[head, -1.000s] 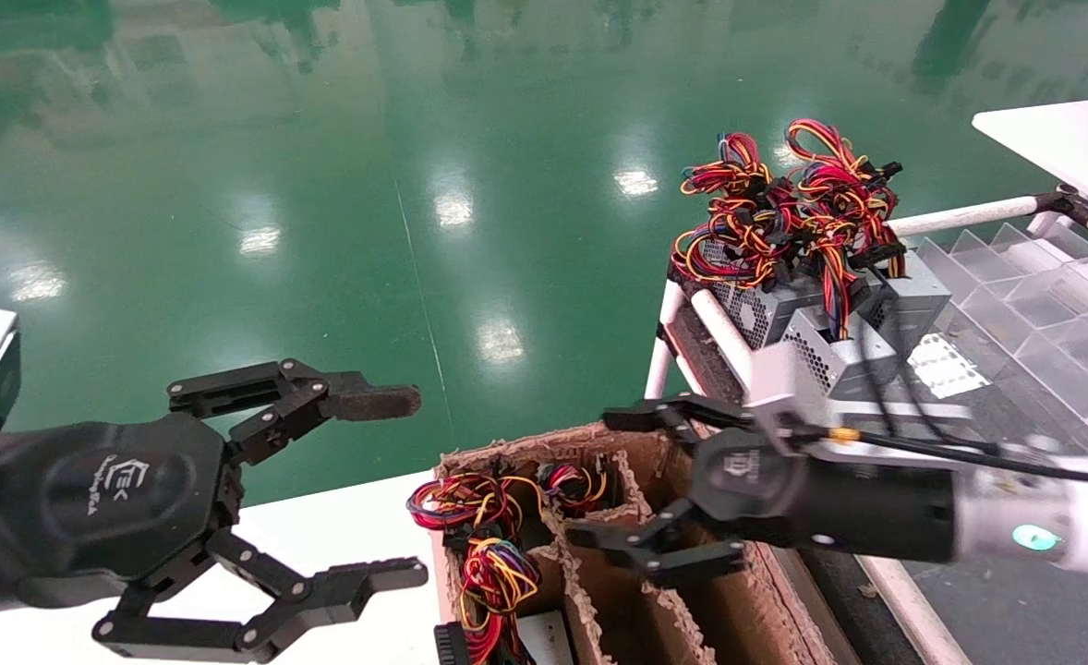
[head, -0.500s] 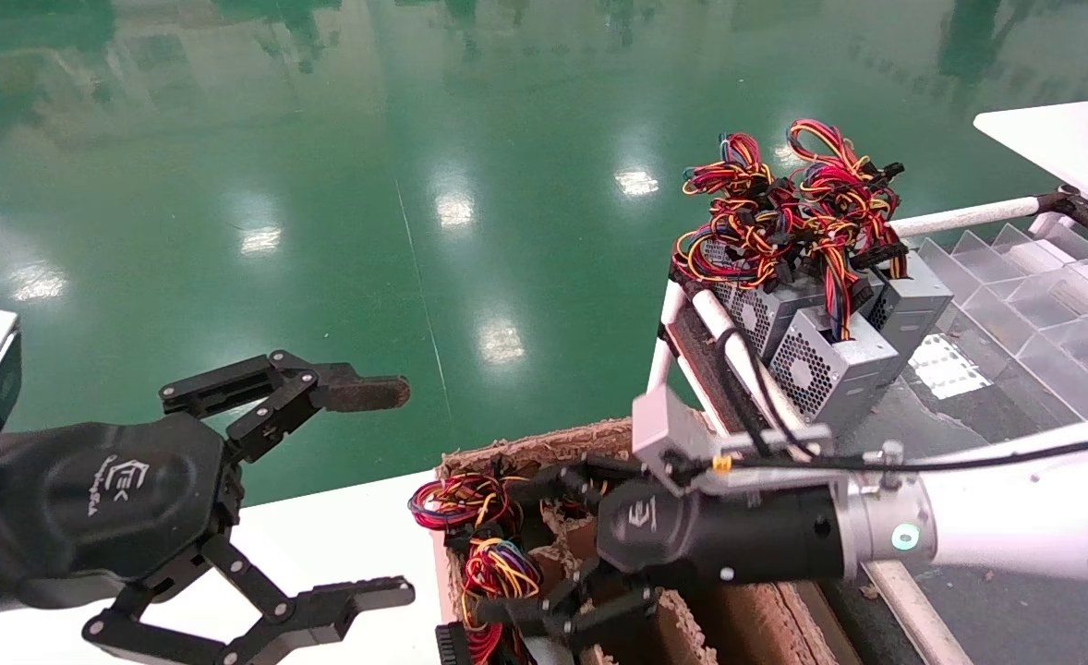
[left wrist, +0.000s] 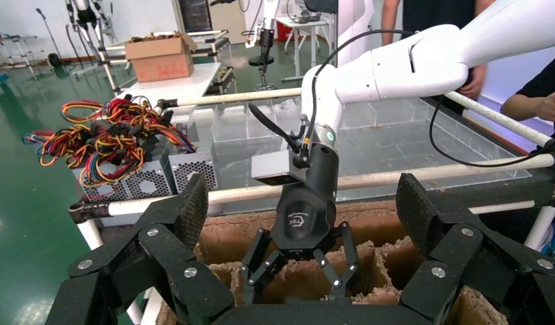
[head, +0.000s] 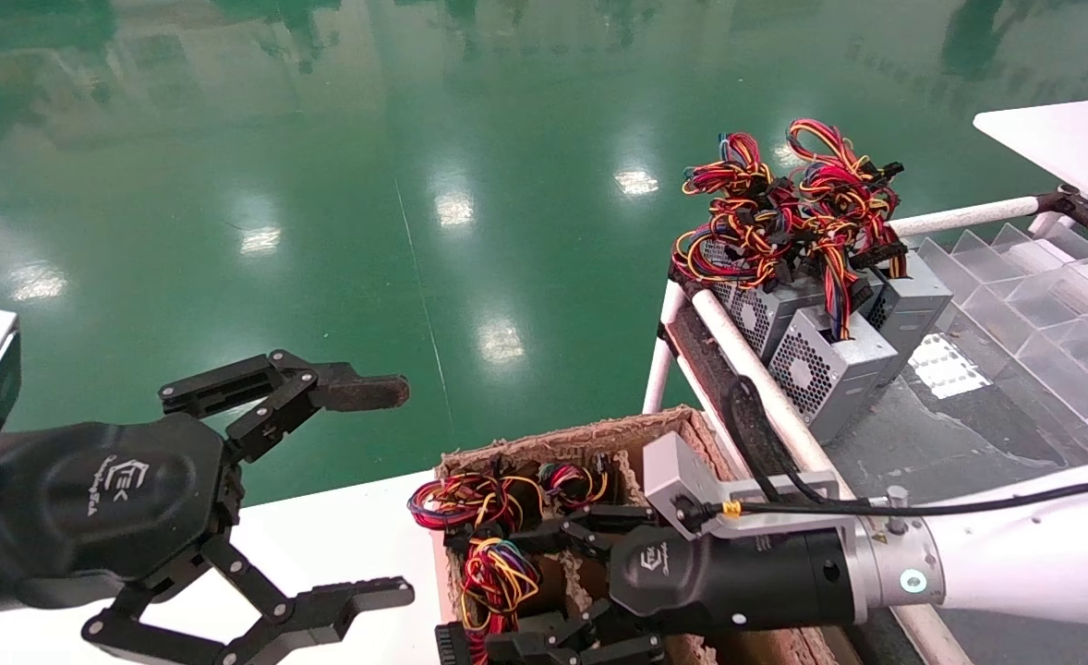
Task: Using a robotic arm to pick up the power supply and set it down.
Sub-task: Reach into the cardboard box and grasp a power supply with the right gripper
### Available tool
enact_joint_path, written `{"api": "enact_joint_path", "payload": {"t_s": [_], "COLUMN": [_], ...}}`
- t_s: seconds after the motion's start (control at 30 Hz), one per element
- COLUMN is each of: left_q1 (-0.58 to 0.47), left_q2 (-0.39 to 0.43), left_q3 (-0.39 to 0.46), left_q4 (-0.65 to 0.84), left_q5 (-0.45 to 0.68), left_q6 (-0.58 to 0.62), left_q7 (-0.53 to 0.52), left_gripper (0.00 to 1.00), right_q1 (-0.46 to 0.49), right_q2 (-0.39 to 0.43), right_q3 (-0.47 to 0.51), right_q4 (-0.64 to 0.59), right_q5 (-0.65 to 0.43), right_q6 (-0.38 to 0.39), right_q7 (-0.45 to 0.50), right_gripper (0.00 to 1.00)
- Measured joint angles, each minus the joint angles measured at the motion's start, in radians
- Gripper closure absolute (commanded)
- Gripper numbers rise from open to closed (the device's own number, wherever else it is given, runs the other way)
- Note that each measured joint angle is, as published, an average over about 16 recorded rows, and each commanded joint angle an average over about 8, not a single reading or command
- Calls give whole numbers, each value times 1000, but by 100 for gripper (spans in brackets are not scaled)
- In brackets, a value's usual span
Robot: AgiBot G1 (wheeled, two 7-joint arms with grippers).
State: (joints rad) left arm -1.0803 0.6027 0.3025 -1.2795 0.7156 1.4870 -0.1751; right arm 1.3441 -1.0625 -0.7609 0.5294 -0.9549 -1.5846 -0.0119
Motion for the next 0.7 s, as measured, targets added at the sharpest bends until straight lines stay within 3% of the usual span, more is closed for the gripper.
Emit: {"api": "enact_joint_path", "payload": {"t_s": [0.7], "left_q1": [0], "left_q2": [0], "left_q3": [1], "left_q4": [0], "left_q5": [-1], "left_q6": [0], "left_q7": [0], "left_gripper": [0], "right_q1": [15], "right_q2": [-15], "right_q3": [-68], "right_q4": [-104], "right_q5": [62], "right_q6": [4], "right_q7": [-120], "right_gripper": [100]}}
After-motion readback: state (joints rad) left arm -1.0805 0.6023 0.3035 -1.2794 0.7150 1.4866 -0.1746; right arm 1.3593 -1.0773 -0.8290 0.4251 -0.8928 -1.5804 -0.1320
